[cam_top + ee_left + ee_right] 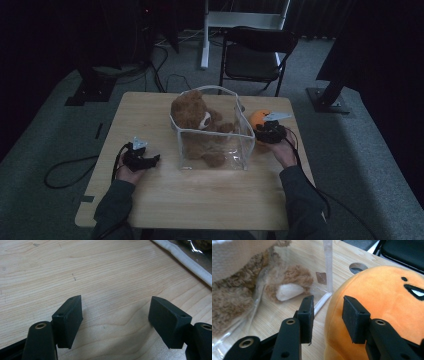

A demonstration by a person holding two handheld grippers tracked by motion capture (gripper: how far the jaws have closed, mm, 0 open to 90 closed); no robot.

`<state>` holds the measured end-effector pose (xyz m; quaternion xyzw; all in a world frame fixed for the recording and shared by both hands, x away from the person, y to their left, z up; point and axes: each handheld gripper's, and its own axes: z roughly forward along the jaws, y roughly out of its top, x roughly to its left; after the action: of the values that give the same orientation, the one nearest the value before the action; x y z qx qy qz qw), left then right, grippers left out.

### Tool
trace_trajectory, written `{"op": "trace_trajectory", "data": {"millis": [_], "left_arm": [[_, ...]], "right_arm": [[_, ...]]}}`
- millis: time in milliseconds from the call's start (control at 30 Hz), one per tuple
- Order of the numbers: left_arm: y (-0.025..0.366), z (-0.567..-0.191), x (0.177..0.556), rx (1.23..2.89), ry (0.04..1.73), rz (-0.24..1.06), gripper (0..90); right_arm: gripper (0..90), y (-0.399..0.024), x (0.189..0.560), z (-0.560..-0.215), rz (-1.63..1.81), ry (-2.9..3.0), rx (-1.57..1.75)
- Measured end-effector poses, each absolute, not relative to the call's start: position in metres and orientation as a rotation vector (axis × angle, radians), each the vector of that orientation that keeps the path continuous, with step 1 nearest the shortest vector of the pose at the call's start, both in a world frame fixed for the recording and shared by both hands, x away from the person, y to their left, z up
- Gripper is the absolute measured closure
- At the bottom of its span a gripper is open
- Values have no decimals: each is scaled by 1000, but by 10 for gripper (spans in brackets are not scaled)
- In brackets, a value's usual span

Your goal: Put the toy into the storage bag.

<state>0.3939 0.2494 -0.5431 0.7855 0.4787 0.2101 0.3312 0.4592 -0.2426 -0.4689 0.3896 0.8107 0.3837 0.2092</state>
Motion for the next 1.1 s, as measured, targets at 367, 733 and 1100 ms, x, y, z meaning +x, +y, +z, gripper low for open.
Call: {"op": "trace_trajectory", "data": {"millis": [367,733,1100], "left_arm": [[249,-543,394,2054,1251,549,278],[249,-543,394,2053,1251,549,278],[249,-543,394,2053,1251,549,278]], "right_arm": [[377,-251,459,-464,995,2181,1114],[335,-255,456,-465,863,2071,1058],[248,-271,459,-467,789,1910,1124]]}}
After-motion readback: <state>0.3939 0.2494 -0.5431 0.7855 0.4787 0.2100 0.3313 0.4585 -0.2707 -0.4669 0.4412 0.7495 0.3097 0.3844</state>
